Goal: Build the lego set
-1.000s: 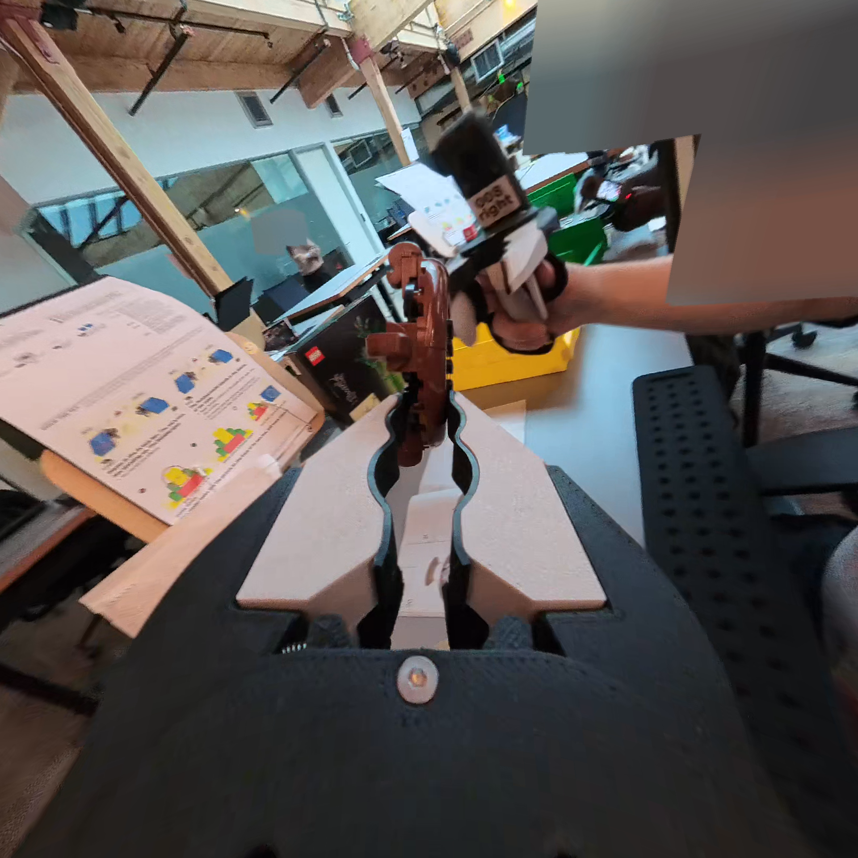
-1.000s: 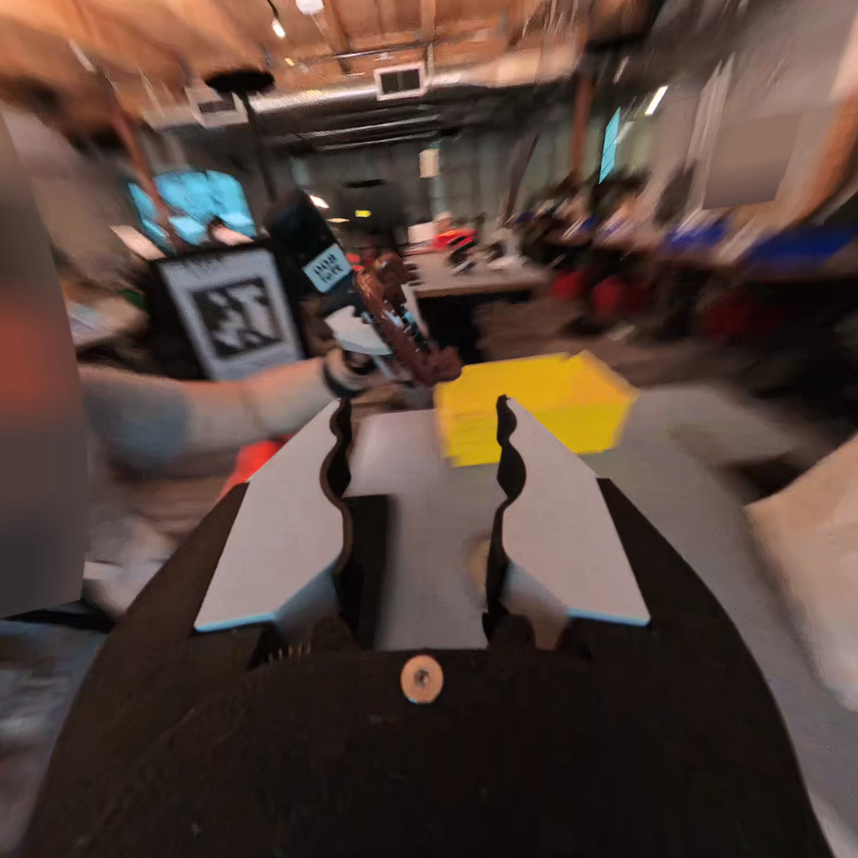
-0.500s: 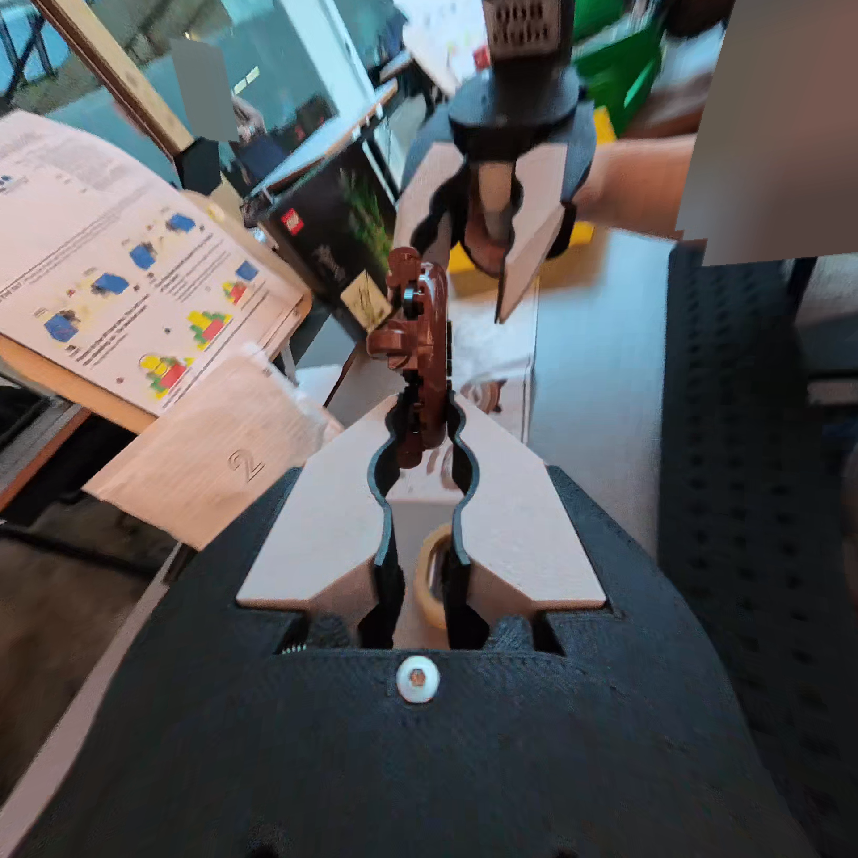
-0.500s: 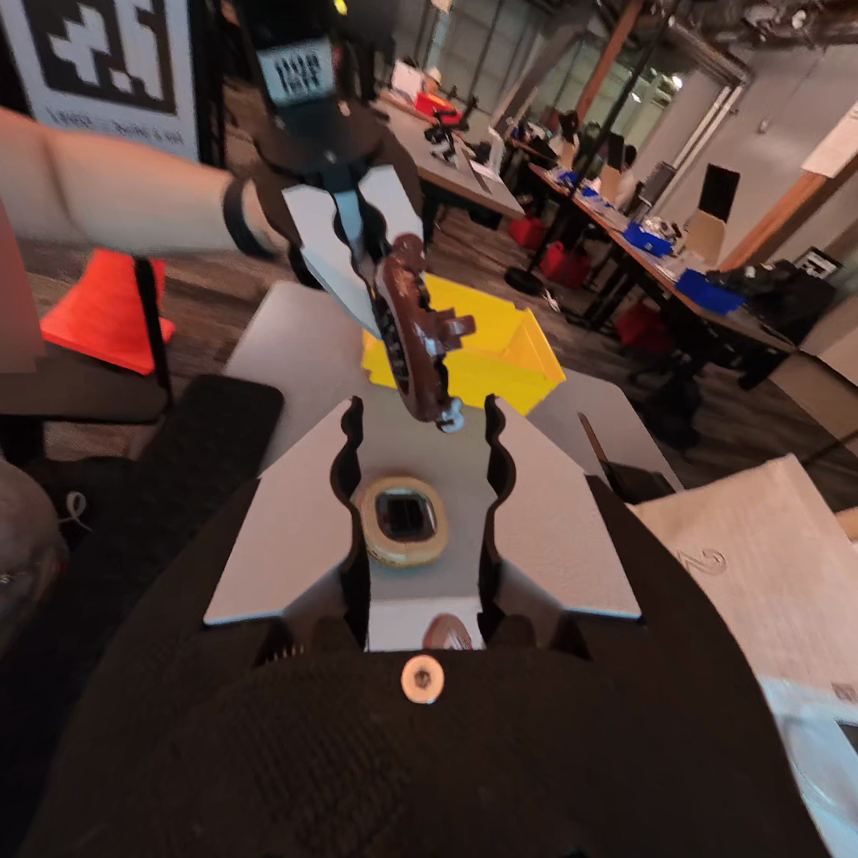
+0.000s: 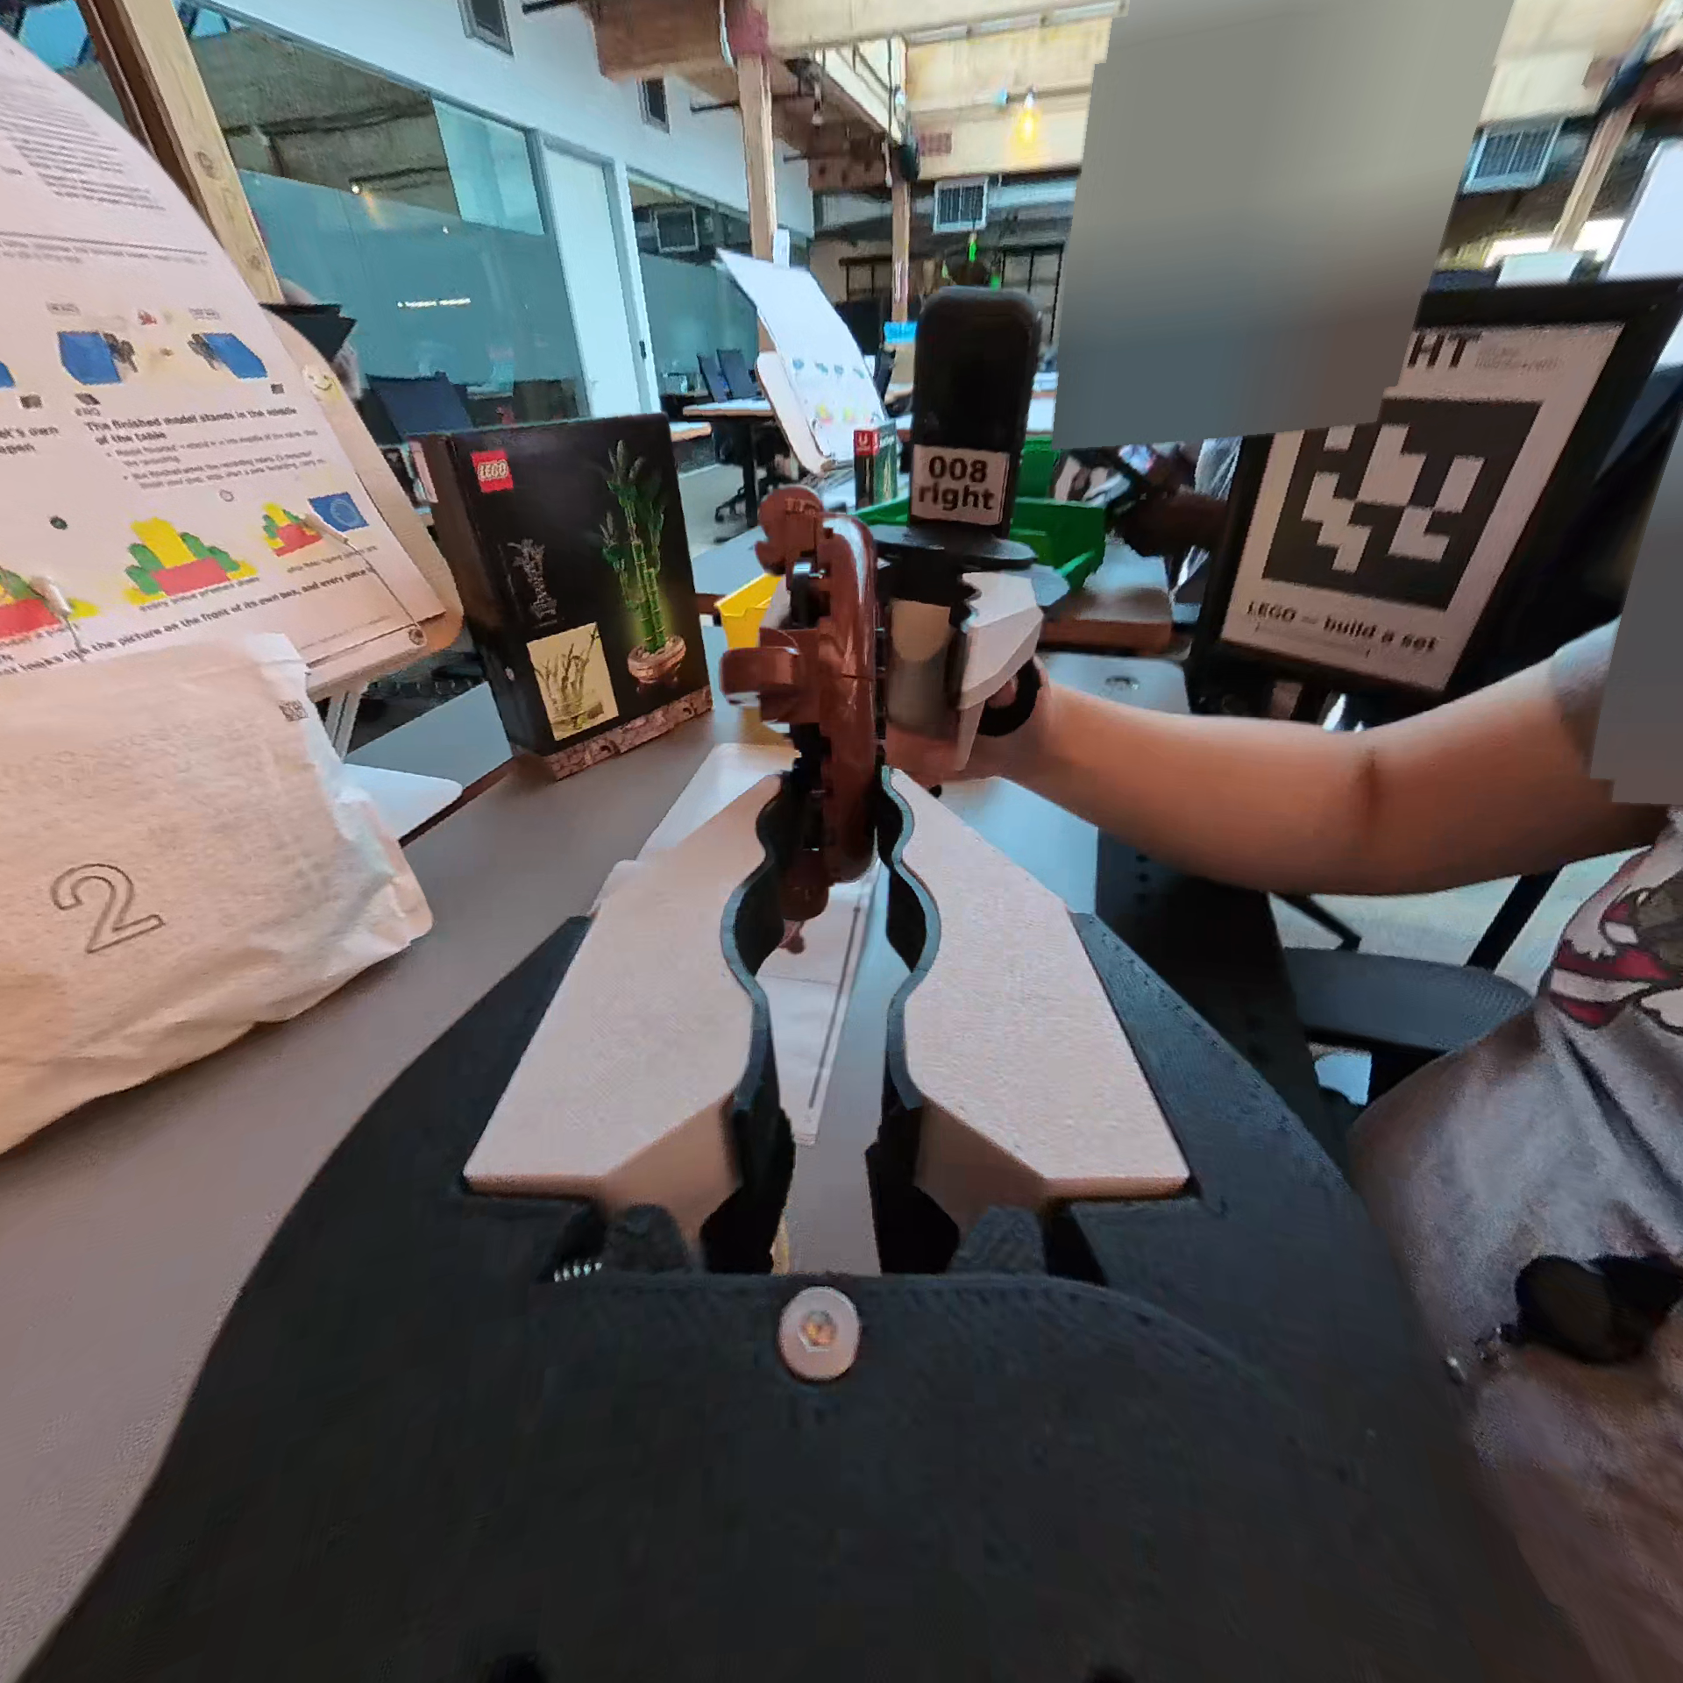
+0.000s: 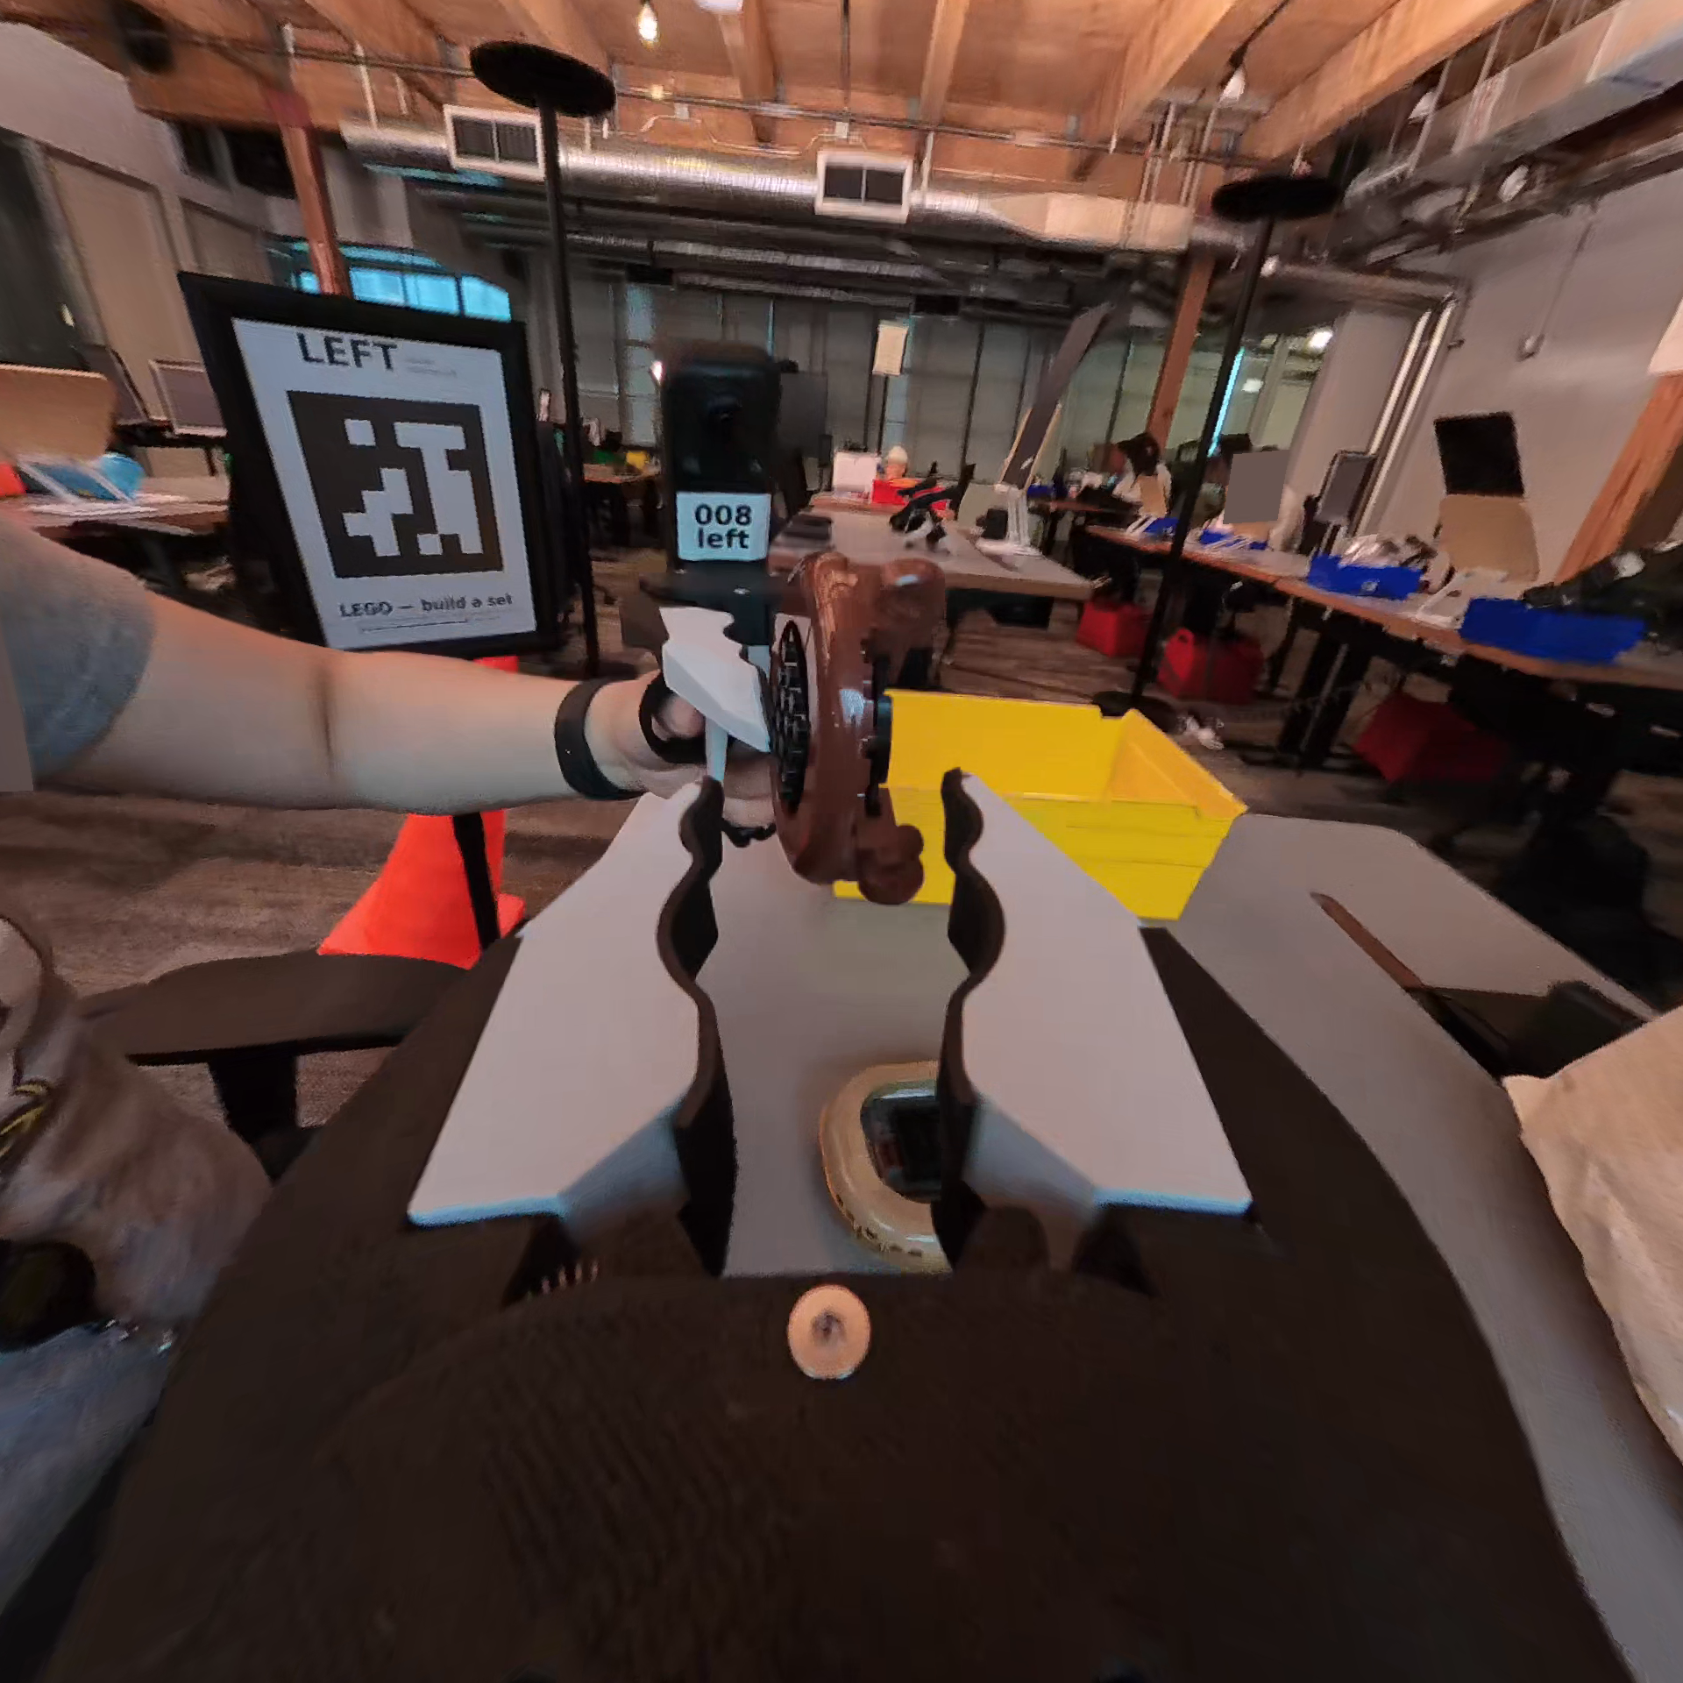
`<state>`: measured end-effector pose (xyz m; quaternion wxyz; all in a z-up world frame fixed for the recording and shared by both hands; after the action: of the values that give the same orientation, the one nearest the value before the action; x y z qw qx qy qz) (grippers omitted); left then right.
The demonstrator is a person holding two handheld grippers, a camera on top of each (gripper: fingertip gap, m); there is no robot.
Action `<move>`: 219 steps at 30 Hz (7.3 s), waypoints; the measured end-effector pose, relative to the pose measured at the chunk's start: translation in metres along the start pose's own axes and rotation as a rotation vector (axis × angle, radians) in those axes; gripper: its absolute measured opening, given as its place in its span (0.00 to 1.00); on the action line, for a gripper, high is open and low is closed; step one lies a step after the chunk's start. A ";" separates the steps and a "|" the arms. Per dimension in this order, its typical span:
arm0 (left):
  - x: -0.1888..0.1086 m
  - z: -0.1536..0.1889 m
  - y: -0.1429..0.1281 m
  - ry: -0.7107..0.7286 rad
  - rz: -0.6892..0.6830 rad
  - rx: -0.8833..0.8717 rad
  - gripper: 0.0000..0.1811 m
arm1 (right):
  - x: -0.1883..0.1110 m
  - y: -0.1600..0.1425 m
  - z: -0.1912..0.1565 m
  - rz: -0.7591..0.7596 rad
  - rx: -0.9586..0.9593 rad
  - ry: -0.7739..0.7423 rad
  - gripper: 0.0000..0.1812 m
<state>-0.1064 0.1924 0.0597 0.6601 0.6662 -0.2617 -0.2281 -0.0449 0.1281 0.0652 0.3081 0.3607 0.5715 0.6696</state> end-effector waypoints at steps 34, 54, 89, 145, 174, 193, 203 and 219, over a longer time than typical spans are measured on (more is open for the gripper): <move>-0.047 -0.048 -0.073 -0.012 -0.085 -0.761 0.51 | 0.024 -0.088 0.023 -0.410 -0.703 -0.166 0.11; -0.036 -0.055 -0.148 0.054 -0.399 -0.134 0.39 | 0.036 -0.169 0.024 -0.498 -1.363 -0.044 0.11; -0.034 -0.063 -0.170 0.097 -0.441 -0.058 0.22 | 0.018 -0.178 0.048 -0.964 -1.218 0.385 0.29; -0.039 -0.066 -0.167 0.101 -0.409 0.019 0.32 | 0.022 -0.178 0.051 -0.544 0.003 0.053 0.30; -0.042 -0.067 -0.174 0.100 -0.462 0.001 0.32 | 0.027 -0.186 0.052 -0.571 0.037 0.089 0.30; -0.047 -0.070 -0.147 0.102 -0.312 -0.021 0.30 | 0.024 -0.164 0.057 -0.491 0.031 0.069 0.29; -0.034 -0.070 -0.149 0.086 -0.339 0.038 0.17 | 0.045 -0.164 0.055 -0.523 0.046 0.085 0.07; -0.027 -0.072 -0.152 0.098 -0.433 0.117 0.07 | 0.054 -0.167 0.052 -0.679 0.004 0.106 0.03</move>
<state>-0.0732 0.2631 -0.0912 0.5680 0.7541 -0.0932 -0.3163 -0.0313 0.2266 -0.0878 0.4826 0.1153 0.6753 0.5457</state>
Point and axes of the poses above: each gripper's, where its closed fingertips meet, x out along the fingers, y out of its top, z = x × y across the jaws, the point moved 3 cm from there along -x, back along the fingers, and after that the axes turned 3 degrees about z, right-handed, at the moved point
